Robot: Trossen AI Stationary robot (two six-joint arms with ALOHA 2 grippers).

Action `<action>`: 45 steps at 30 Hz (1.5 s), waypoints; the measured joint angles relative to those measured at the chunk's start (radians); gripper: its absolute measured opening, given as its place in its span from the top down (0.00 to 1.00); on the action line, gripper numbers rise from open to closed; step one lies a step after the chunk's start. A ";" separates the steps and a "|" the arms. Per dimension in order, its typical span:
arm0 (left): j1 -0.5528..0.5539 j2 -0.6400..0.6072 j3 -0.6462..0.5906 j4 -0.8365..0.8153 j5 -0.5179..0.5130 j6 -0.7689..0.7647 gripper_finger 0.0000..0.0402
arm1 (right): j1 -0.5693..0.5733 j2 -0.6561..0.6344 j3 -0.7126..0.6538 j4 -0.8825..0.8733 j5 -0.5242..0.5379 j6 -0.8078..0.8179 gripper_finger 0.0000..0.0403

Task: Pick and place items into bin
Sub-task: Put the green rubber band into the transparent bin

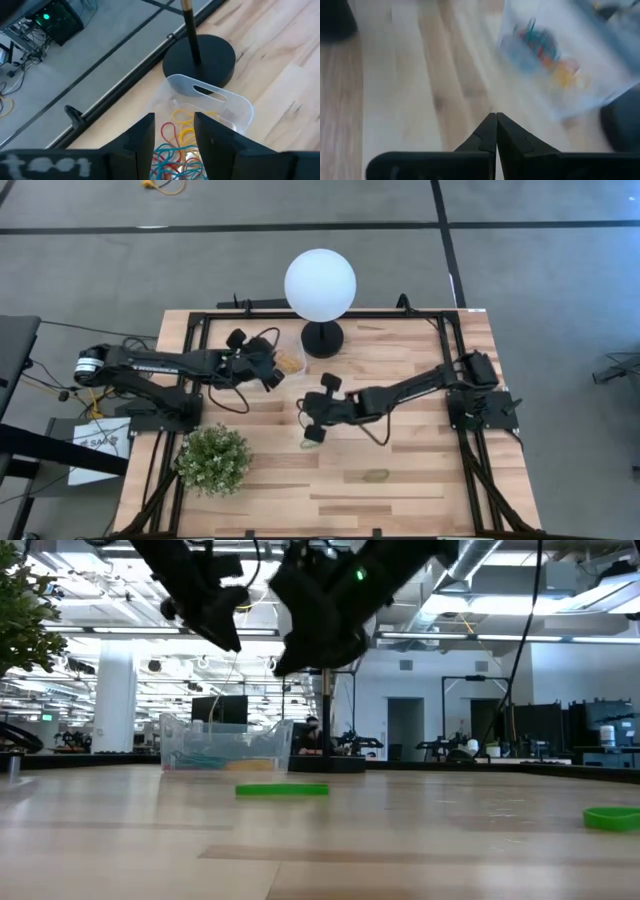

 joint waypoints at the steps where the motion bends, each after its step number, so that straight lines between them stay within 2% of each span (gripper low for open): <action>1: 0.000 -0.016 0.000 -0.010 0.000 -0.005 0.68 | -0.014 -0.013 0.000 0.019 0.010 -0.010 1.00; 3: 0.000 -0.045 0.000 -0.030 0.012 -0.022 0.68 | -0.047 -0.042 0.000 0.025 -0.016 -0.008 1.00; 6: -0.002 -0.070 0.000 -0.067 0.086 -0.050 0.68 | -0.078 -0.044 0.002 0.028 -0.170 0.058 0.99; 9: -0.015 -0.067 -0.001 -0.099 0.130 -0.055 0.68 | -0.049 0.001 0.003 0.045 -0.325 0.066 0.99; 11: -0.031 -0.062 -0.012 -0.071 0.142 -0.055 0.68 | -0.012 0.013 -0.004 0.000 -0.368 0.065 0.99; 14: -0.067 -0.057 -0.048 -0.005 0.200 -0.055 0.68 | 0.043 0.050 0.007 0.011 -0.370 0.065 0.99; 16: -0.098 -0.048 -0.068 0.080 0.268 -0.036 0.68 | 0.071 0.048 -0.004 -0.092 -0.361 0.079 0.99; 18: -0.127 -0.044 -0.092 0.151 0.336 0.003 0.69 | 0.102 0.042 0.001 -0.110 -0.344 0.102 0.99; 21: -0.162 -0.018 -0.111 0.295 0.437 0.024 0.70 | 0.152 -0.008 0.001 -0.261 -0.323 0.191 0.99; 26: -0.197 0.070 -0.113 0.425 0.576 0.029 0.70 | 0.224 -0.055 0.001 -0.498 -0.343 0.394 0.99; 29: -0.208 0.150 -0.112 0.516 0.587 0.048 0.70 | 0.275 -0.053 0.001 -0.623 -0.384 0.499 0.99; 35: -0.207 0.238 -0.099 0.528 0.585 0.047 0.70 | 0.353 -0.032 0.000 -0.799 -0.480 0.588 0.92; 38: -0.207 0.240 -0.099 0.533 0.586 0.028 0.70 | 0.380 -0.027 0.001 -0.829 -0.483 0.602 0.85; 45: -0.208 0.231 -0.098 0.541 0.585 0.016 0.70 | 0.411 -0.027 -0.015 -0.749 -0.481 0.621 0.68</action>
